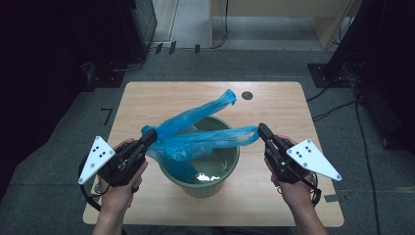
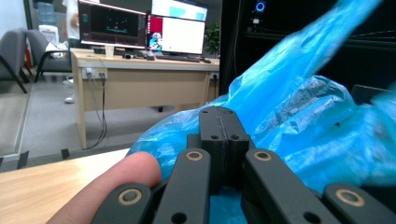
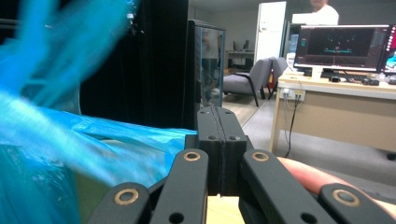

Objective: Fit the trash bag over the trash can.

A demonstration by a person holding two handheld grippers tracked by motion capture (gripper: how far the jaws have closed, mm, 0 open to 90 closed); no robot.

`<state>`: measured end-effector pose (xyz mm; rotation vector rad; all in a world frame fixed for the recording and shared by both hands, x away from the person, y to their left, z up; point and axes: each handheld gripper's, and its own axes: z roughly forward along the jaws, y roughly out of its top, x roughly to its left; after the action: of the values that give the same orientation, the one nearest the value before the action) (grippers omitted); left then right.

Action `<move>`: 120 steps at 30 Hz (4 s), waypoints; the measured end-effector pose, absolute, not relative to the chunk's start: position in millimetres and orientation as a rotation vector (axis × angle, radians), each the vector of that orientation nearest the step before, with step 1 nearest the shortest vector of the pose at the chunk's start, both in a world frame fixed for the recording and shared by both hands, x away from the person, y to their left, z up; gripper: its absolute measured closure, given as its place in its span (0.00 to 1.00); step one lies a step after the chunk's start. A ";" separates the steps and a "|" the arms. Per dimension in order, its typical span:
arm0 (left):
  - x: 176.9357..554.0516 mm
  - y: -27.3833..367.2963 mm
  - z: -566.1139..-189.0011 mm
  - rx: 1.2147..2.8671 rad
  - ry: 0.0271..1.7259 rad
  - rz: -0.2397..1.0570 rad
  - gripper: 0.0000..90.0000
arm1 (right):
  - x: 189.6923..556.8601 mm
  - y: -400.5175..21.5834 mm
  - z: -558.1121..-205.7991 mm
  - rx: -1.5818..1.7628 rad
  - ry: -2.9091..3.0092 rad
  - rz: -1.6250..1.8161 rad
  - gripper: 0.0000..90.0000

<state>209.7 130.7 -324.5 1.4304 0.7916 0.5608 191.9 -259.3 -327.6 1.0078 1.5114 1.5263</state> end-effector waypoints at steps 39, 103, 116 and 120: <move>203.7 137.5 -357.3 1.436 0.732 0.459 0.58 | 199.5 -228.6 -345.5 0.739 1.814 1.806 0.52; 177.3 114.3 -379.1 1.425 0.713 0.721 0.68 | 159.1 -208.2 -387.5 0.628 2.013 1.776 1.00; 176.4 141.0 -370.4 1.377 0.660 0.652 0.82 | 165.5 -239.5 -380.0 0.692 1.840 1.651 1.00; 175.0 147.9 -369.3 1.404 0.635 0.652 0.86 | 168.1 -258.3 -377.3 0.733 1.796 1.625 1.00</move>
<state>175.0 147.9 -369.3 1.4035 0.6349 0.6523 168.1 -258.3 -377.3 0.7334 1.7962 1.6248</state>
